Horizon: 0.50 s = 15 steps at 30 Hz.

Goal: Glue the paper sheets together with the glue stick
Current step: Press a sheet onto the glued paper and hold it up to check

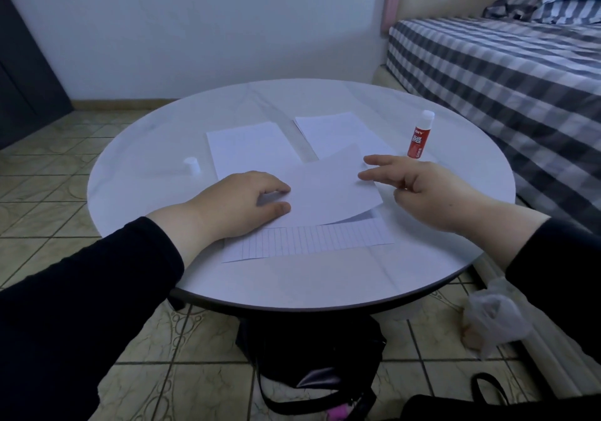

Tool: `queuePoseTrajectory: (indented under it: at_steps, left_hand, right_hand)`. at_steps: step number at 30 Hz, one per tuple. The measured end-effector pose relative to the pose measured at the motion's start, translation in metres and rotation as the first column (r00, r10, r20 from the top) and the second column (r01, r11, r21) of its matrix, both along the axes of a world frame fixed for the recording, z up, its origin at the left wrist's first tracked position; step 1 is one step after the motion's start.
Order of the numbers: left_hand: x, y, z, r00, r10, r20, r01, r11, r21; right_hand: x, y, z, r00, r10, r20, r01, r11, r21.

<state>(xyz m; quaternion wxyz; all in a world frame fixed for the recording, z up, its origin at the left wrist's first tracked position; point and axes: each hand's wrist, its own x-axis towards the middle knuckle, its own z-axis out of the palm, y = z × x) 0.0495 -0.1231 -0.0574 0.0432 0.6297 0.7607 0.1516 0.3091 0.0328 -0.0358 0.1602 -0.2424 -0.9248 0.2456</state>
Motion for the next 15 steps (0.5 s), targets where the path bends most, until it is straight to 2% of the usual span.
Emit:
queuePoseTrajectory:
  at_steps: [3, 8, 15]
  left_hand:
    - [0.001, -0.003, 0.003, 0.999, -0.005, 0.038, 0.006, 1.0, -0.006]
    - [0.0, -0.007, 0.005, 0.997, -0.009, 0.075, 0.011, 1.0, -0.028]
    - [-0.005, -0.009, 0.009, 0.999, -0.021, 0.035, 0.023, 0.998, -0.067]
  right_hand:
    - [-0.001, 0.006, -0.001, 0.999, -0.012, -0.039, 0.012, 1.0, -0.009]
    - [-0.001, 0.01, -0.001, 1.0, 0.02, -0.01, -0.019, 0.997, 0.077]
    - [0.0, 0.012, 0.003, 0.998, 0.068, -0.002, -0.067, 0.982, 0.177]
